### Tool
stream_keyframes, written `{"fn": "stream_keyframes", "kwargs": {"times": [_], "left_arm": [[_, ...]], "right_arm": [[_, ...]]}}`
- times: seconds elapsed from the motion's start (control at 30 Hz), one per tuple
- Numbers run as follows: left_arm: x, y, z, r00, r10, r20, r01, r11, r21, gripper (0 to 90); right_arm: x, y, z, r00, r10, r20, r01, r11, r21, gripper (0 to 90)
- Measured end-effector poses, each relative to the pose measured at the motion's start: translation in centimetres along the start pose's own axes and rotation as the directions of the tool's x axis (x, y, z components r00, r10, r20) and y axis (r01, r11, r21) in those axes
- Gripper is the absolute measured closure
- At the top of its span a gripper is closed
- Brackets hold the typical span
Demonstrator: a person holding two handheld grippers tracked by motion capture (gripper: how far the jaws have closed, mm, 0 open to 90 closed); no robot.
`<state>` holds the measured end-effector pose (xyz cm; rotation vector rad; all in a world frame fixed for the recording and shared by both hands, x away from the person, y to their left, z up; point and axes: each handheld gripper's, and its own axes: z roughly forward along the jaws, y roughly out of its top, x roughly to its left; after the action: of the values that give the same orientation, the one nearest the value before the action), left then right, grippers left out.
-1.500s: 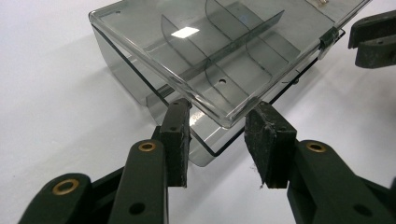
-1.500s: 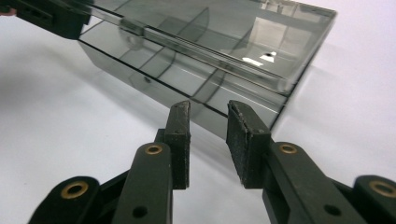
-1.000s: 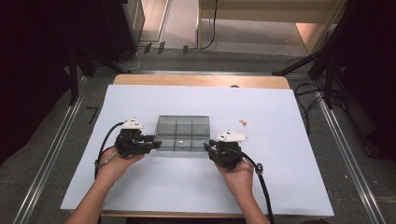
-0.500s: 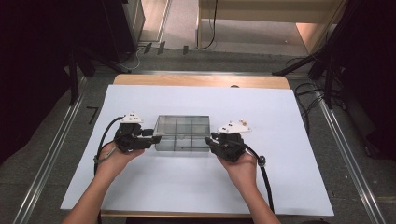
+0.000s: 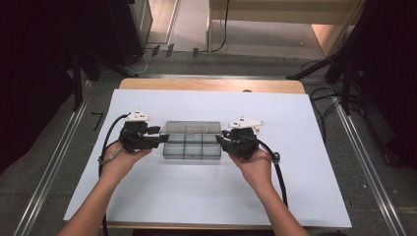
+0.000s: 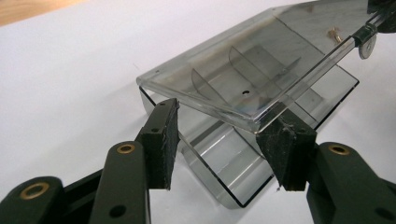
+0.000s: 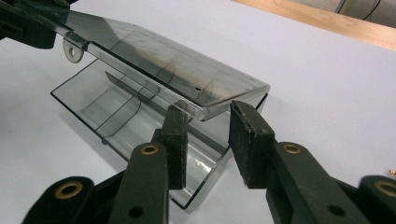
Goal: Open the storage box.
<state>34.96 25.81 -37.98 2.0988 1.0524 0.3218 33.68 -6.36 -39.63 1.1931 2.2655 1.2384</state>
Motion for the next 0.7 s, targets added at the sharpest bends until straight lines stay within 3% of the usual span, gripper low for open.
{"fn": "stream_keyframes", "kwargs": {"times": [0.27, 0.57, 0.7], "left_arm": [[0.5, 1.7, 0.3, 0.9999, 0.011, 0.007, -0.011, 0.9999, -0.003, 54.9], [2.0, 3.0, 1.1, 0.9983, -0.05, 0.03, 0.051, 0.9985, -0.02, 58.0], [2.3, 3.6, 1.4, 0.9987, -0.048, 0.019, 0.048, 0.9985, -0.025, 58.8]], "right_arm": [[-1.1, 1.9, 0.5, 0.9997, 0.019, -0.015, -0.019, 1.0, 0.001, 69.9], [-1.9, 3.4, 1.4, 0.9997, 0.025, -0.002, -0.025, 1.0, 0.008, 71.3], [-2.1, 4.0, 1.8, 0.9998, 0.017, 0.01, -0.018, 1.0, 0.006, 71.1]]}}
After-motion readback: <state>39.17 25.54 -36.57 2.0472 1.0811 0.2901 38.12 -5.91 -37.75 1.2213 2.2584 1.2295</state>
